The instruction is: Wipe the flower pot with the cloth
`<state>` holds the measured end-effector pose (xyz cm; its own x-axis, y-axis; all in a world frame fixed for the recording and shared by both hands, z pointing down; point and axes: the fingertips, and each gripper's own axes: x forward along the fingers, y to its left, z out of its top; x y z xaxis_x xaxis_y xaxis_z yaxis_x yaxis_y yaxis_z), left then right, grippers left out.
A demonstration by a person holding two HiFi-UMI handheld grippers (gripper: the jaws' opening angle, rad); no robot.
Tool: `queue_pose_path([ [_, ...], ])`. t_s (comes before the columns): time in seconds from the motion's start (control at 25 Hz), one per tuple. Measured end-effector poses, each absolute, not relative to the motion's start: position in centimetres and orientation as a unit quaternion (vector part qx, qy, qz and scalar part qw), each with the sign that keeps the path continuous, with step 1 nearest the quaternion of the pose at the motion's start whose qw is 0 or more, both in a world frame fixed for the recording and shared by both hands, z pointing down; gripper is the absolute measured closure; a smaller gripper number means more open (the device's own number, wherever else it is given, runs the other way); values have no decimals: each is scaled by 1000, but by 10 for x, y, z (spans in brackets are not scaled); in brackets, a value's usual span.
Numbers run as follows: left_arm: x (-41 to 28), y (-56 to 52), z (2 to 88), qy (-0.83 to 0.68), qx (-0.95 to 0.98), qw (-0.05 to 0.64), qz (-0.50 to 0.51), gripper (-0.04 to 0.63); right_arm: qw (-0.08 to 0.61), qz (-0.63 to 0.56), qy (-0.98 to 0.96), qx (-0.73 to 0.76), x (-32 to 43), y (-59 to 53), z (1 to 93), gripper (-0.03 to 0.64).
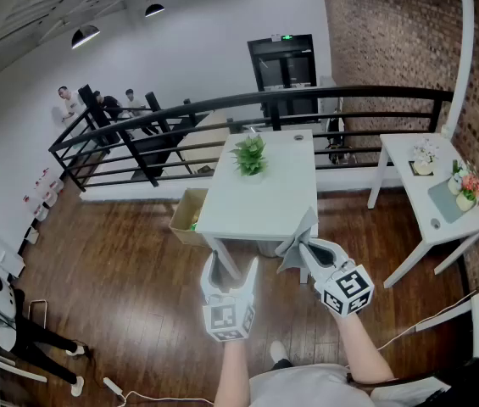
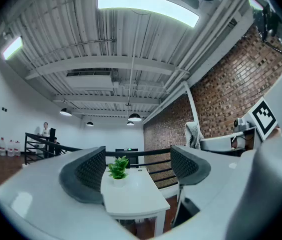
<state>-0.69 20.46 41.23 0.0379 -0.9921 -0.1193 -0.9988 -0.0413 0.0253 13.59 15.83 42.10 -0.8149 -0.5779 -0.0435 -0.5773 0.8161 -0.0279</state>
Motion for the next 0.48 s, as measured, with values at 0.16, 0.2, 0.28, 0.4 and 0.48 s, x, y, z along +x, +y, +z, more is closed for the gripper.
queue_pose_path([
  [0.16,-52,168,404,686,-724,45,55,179,28,-5,948,-317,94,115,412,619],
  [0.2,-61,159,406,685,-725,44,55,179,25,-8,948,-316,85,106,414,619],
  [0.28,-74,140,413,682,-729,26,58,181,15,-14,949,-315,71,90,423,619],
  [0.4,-84,108,424,675,-736,5,56,180,3,-26,948,-316,59,60,436,620],
  [0.48,-91,87,433,675,-736,4,49,180,-3,-34,949,-314,52,33,445,618],
])
